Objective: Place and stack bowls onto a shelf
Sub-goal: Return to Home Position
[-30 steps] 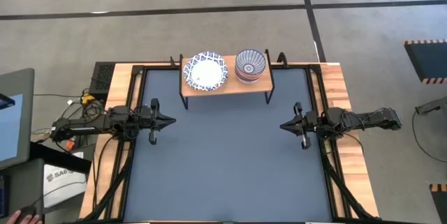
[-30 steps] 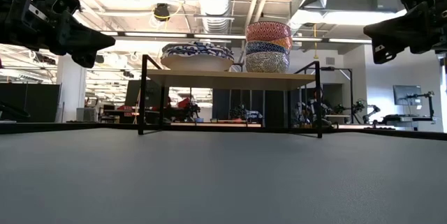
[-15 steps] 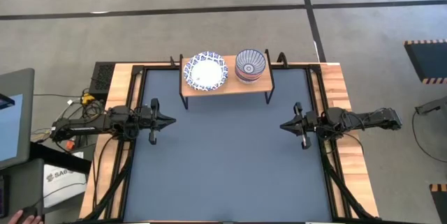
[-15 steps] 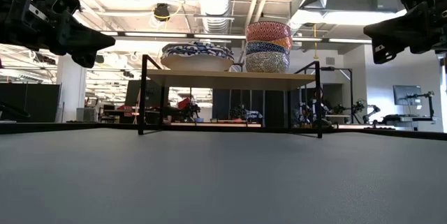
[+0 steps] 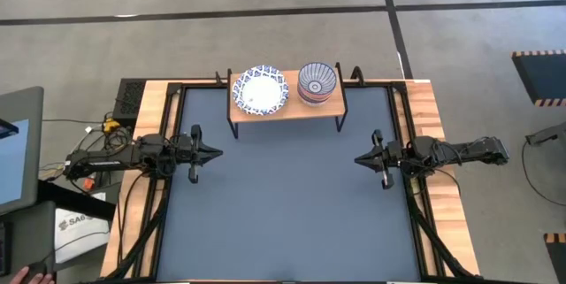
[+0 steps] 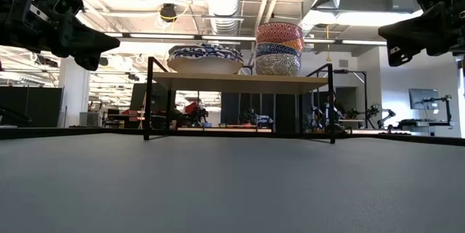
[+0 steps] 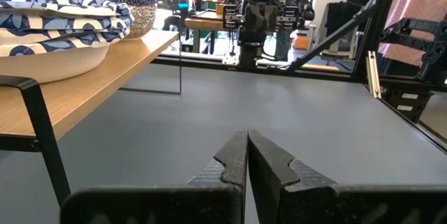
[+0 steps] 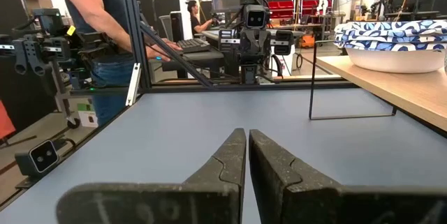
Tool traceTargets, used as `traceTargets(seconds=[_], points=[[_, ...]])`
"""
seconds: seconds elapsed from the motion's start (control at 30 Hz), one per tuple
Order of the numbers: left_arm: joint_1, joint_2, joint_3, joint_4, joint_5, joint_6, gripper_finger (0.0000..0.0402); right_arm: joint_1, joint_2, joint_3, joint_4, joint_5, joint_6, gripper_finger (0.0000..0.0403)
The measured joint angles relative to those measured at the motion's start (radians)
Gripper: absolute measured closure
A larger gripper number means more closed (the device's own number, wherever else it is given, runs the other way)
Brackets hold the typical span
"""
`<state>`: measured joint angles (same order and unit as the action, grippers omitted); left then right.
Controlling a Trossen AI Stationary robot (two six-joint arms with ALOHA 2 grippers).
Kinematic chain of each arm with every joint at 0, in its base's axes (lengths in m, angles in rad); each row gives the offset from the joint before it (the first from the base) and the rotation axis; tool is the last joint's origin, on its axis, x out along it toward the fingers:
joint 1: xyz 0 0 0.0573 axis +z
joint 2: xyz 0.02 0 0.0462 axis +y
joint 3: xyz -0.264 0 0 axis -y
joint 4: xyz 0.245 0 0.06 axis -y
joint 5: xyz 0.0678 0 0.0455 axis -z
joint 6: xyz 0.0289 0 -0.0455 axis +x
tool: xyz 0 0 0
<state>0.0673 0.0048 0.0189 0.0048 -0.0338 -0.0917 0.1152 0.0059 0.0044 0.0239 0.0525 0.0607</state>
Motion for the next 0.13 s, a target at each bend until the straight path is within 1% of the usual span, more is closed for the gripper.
traceTargets(seconds=[0.13], points=[[0.000,0.000,0.000,0.000,0.000,0.002,0.0401,0.000,0.000,0.000,0.000,0.000,0.000,0.0355]])
